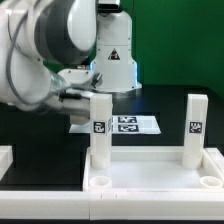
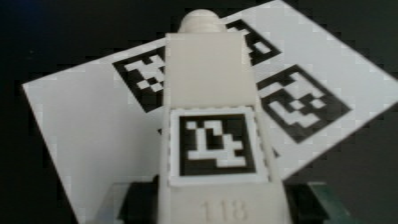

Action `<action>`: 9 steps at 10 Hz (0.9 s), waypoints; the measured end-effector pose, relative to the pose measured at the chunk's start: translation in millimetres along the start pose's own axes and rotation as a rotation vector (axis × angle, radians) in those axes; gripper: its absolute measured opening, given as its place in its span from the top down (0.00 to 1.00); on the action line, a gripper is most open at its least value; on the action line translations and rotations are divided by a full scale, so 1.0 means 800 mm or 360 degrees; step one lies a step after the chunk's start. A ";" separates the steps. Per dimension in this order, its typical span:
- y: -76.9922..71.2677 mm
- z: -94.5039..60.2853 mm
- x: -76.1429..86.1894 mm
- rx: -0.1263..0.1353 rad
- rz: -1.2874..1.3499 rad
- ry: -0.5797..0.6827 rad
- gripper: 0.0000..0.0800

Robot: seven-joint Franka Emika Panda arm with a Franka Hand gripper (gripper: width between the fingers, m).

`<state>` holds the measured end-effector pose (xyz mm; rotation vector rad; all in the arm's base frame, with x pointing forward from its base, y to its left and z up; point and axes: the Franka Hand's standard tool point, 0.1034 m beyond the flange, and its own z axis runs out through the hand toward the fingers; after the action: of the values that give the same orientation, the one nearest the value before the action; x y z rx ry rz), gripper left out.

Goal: Assemble desk

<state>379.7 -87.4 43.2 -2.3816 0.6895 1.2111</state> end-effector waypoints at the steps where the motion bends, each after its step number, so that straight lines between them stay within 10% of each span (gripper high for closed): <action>1: -0.016 -0.031 -0.018 0.0012 -0.0072 0.0136 0.64; 5: -0.036 -0.057 -0.028 -0.0006 -0.0164 0.0644 0.64; 9: -0.155 -0.109 -0.086 -0.0047 -0.0239 0.1062 0.64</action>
Offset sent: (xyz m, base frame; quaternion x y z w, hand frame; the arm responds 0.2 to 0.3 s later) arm 0.0000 0.0000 0.0000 0.0000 0.1938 0.0000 0.9810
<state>471.5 -16.4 162.1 -2.8084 0.6568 0.3457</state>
